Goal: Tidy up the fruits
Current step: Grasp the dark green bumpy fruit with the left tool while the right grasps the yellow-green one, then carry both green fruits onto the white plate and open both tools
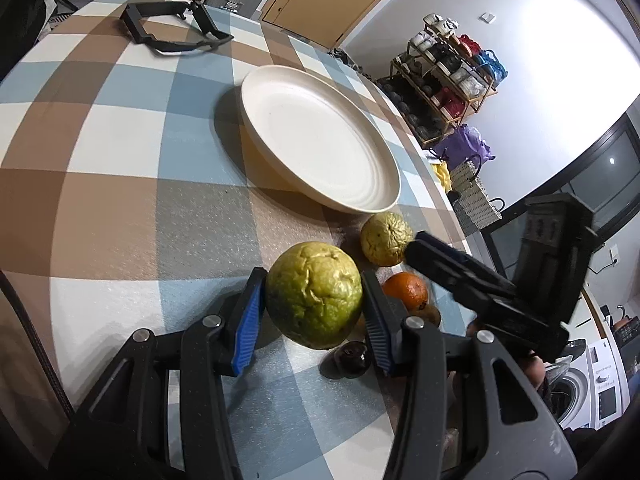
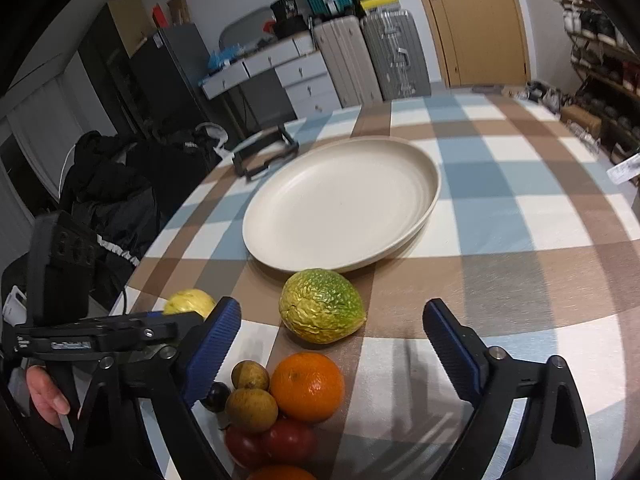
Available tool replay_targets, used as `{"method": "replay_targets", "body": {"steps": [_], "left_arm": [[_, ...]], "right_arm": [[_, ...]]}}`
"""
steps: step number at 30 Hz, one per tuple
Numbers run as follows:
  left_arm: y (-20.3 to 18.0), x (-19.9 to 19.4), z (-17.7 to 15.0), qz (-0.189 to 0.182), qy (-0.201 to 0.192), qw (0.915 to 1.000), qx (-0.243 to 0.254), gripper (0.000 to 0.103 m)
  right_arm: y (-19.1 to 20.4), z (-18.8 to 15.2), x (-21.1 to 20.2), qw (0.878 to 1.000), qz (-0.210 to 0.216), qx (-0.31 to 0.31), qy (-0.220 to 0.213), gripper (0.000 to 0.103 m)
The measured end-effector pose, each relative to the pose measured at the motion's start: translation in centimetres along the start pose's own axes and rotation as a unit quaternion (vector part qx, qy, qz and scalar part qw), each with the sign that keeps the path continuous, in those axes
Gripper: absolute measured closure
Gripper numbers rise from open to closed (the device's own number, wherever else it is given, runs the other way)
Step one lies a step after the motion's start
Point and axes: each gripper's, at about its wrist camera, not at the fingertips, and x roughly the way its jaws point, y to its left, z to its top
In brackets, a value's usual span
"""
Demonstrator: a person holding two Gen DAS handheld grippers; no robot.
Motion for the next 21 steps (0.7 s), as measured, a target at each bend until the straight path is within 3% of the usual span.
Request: {"method": "replay_targets", "body": {"steps": [6,8,9,15,21], "left_arm": [[0.4,-1.1,0.5,0.0,-0.011,0.9999,-0.001,0.059],[0.3,-1.4,0.6,0.002,-0.013,0.9999,0.002,0.059],[0.2,-1.5,0.6,0.003,-0.014,0.9999,0.002,0.059],[-0.2,-2.0,1.5,0.013,-0.022,0.9997,0.008,0.059],[-1.5,-1.7,3.5,0.018,-0.028,0.9992,0.021,0.059]], "right_arm": [[0.0,0.2,2.1,0.999,0.007,0.002,0.038,0.03],[0.1,0.3,2.6,0.999,0.014,0.001,0.049,0.045],[0.2,0.4,2.8,0.998,0.015,0.001,0.055,0.048],[0.1,0.2,2.2,0.999,0.023,0.009,0.048,0.049],[-0.8,1.3,-0.5,0.999,0.047,0.02,-0.001,0.049]]}}
